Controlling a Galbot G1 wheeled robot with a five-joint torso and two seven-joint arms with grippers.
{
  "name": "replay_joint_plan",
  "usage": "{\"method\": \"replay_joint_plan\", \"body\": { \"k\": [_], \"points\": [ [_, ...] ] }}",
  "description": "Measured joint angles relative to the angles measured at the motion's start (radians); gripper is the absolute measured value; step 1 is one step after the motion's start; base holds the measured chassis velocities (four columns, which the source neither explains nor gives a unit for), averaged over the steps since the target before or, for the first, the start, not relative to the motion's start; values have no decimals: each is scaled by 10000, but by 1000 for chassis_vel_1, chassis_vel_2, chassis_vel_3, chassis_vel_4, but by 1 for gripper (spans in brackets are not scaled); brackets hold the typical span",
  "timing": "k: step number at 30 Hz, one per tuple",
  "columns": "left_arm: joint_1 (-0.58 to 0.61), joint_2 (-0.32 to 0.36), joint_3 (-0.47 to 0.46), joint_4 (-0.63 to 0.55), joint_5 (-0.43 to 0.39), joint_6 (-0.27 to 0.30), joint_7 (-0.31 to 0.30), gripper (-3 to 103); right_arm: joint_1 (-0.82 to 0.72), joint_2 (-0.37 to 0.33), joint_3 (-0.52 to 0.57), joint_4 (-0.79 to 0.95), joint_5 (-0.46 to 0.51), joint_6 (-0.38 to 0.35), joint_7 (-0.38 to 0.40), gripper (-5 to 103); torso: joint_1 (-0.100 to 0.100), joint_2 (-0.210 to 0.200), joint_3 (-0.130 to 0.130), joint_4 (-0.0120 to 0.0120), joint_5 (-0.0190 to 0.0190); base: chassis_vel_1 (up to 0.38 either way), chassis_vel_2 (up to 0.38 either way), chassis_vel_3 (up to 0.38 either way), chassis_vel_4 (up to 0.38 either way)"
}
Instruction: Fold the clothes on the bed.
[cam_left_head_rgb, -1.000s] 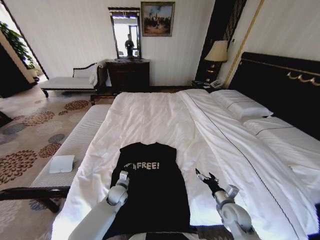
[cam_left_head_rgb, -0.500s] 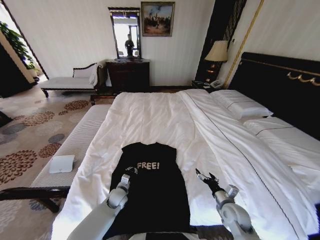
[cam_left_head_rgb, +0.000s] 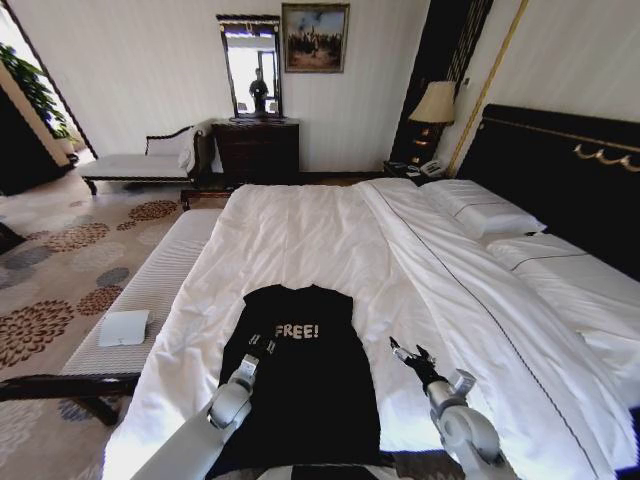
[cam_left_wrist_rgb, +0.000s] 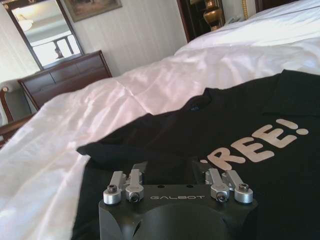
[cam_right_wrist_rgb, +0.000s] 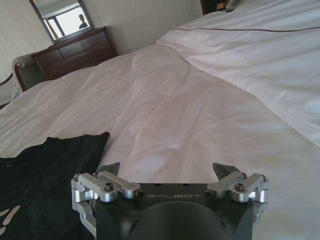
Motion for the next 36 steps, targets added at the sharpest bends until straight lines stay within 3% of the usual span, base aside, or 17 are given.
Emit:
{"method": "replay_joint_plan", "body": {
  "k": [4, 6, 7, 8, 9, 13, 14, 16, 21, 28, 31, 34, 36],
  "points": [
    [304, 199, -294, -499, -227, -11, 34, 64, 24, 9, -50, -23, -19, 0, 0, 100, 0, 0, 0, 1, 0, 0, 0, 0, 0],
    [325, 255, -526, -702, -728, 35, -49, 70, 42, 10, -71, -40, -24, 0, 0, 100, -1, 1, 0, 0, 0, 0, 0, 0, 0],
    [197, 233, -679, -698, -1163, 134, -168, 81, 44, 8, -76, -41, -24, 1, 0, 100, -1, 1, 0, 2, -1, 0, 0, 0, 0],
    [-42, 188, -807, -621, -1781, 272, -321, 81, 44, 5, -80, -41, -25, 0, 0, 100, -1, 1, 0, 1, 0, 0, 0, 0, 0],
    [-42, 188, -807, -621, -1781, 272, -321, 81, 44, 5, -80, -41, -25, 0, 0, 100, -1, 1, 0, 1, 0, 0, 0, 0, 0],
    [-1032, 7, -952, -46, -3841, 782, -640, 98, -28, -11, -28, -22, -27, 1, -1, 100, 1, 0, 0, -2, 1, 0, 0, 0, 0],
    [-1032, 7, -952, -46, -3841, 782, -640, 98, -28, -11, -28, -22, -27, 1, -1, 100, 1, 0, 0, -2, 1, 0, 0, 0, 0],
    [-1863, -222, -854, 675, -4903, 946, -665, 100, -126, -35, 88, 17, -22, 1, 0, 100, 1, 0, 0, -2, 1, 0, 0, 0, 0],
    [-2844, -522, -692, 1710, -5599, 1073, -643, 100, -215, -63, 258, 64, 11, 1, 0, 100, 1, 0, 1, -3, 0, 0, 0, 0, 0],
    [-3478, -590, -623, 2581, -5729, 1203, -497, 93, -269, -96, 331, 89, 20, 0, 0, 100, 1, 0, 1, -1, 1, 0, 0, 0, 0],
    [-3735, -668, -543, 3227, -5706, 1212, -281, 80, -191, -144, 306, 58, 45, -20, 10, 100, 0, 0, 1, -1, 0, 0, 0, 0, 0],
    [-3822, -684, -469, 3384, -5647, 1211, -206, 74, -121, -145, 285, 57, 72, -44, 24, 100, 1, 0, 1, 1, 0, 0, 0, 0, 0],
    [-3974, -759, -391, 3578, -5617, 1211, -148, 63, -70, -138, 277, 58, 98, -64, 37, 100, 1, 0, 1, 1, 0, 0, 0, 0, 0]
  ]
}}
